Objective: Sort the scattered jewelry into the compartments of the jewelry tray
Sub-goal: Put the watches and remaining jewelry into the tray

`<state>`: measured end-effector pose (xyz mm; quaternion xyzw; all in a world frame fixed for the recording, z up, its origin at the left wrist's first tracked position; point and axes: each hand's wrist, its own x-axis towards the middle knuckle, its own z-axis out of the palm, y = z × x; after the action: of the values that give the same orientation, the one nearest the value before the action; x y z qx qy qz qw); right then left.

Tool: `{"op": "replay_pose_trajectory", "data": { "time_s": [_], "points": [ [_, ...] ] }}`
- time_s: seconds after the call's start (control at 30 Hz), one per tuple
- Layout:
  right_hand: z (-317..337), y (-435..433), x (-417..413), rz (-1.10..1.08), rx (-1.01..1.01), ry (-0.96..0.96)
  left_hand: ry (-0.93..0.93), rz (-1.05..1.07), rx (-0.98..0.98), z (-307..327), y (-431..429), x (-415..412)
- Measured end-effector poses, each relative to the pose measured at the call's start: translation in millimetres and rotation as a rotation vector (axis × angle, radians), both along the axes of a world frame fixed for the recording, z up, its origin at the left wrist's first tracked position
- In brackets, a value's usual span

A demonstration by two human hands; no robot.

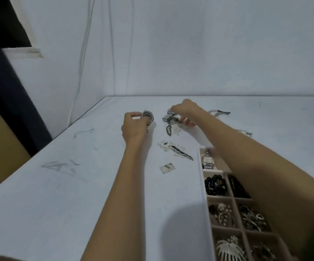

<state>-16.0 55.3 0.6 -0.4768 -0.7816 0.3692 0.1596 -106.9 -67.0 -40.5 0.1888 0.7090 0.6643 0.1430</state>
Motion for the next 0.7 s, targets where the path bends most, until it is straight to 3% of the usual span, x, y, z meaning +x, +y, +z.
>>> {"op": "replay_pose_trajectory", "data": {
  "time_s": [0.3, 0.57, 0.7],
  "points": [
    [-22.3, 6.0, -38.6, -0.097, 0.268, -0.217, -0.026, -0.014, 0.020, -2.6, 6.2, -8.1],
    [-20.5, 7.2, -51.8, -0.028, 0.233, -0.065, -0.099, -0.028, 0.019, 1.7, 6.2, -8.2],
    [-12.4, 2.2, -43.6, -0.006, 0.000, 0.115, -0.149, -0.070, 0.044, 4.2, 5.6, -8.3]
  ]
}}
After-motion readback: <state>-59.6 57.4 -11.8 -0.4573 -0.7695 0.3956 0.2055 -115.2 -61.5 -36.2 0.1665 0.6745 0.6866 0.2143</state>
